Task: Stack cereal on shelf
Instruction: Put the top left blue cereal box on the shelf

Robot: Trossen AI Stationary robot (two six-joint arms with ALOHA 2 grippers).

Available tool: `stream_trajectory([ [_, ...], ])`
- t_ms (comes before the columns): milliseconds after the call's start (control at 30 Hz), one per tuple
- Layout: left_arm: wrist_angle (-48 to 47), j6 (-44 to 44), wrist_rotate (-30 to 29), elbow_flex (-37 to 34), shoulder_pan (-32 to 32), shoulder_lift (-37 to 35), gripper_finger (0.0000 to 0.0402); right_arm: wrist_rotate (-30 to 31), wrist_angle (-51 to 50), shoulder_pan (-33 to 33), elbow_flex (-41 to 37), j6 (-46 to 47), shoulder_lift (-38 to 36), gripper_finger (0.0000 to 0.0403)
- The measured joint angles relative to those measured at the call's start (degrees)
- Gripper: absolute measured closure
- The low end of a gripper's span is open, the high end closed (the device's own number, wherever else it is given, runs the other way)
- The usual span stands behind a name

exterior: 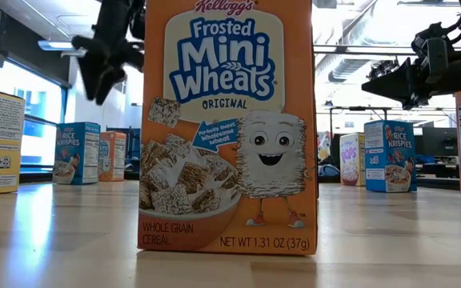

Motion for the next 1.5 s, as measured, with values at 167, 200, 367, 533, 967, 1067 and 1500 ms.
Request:
stream_trajectory([
  [167, 3.85, 0.88, -5.54, -6.42, -1.56, -1.34, 0.0148, -0.01, 0.0, -0.02, -0.01, 0.0, 0.0, 0.0389],
  [200, 4.69, 0.88, -5.84, -7.34, -1.76, -1.77, 0.0148, -0.01, 0.0, 0.0, 0.01, 0.0, 0.0, 0.0389],
  [367, 9.6, 0.45, -7.67, -10.83, -2.37, -3.1, 0.0148, -0.01, 0.0, 0.0, 0.0, 0.0, -0.01, 0.0389],
  [533, 11.67, 1.38, -8.25, -12.56, -2.34, -3.15, 0.0148, 0.0, 0.0, -0.01, -0.01, 0.0, 0.0, 0.0389],
  [967, 12.24, 1.36, -7.64, -17.2, -1.48, -3.13, 0.0175, -0.01, -0.02, 0.0, 0.0, 0.0, -0.01, 0.0389],
  [1067, 12.22, 0.61, -6.6, -17.27, -0.62, -3.13, 0.0206, 0.0, -0.01, 0.0, 0.0, 0.0, -0.02, 0.0389],
  [1500, 7.58, -7.7, 5.89, -3.09, 5.4, -3.09, 0.0263, 0.01, 0.0, -0.02, -0.01, 0.0, -0.02, 0.0389],
])
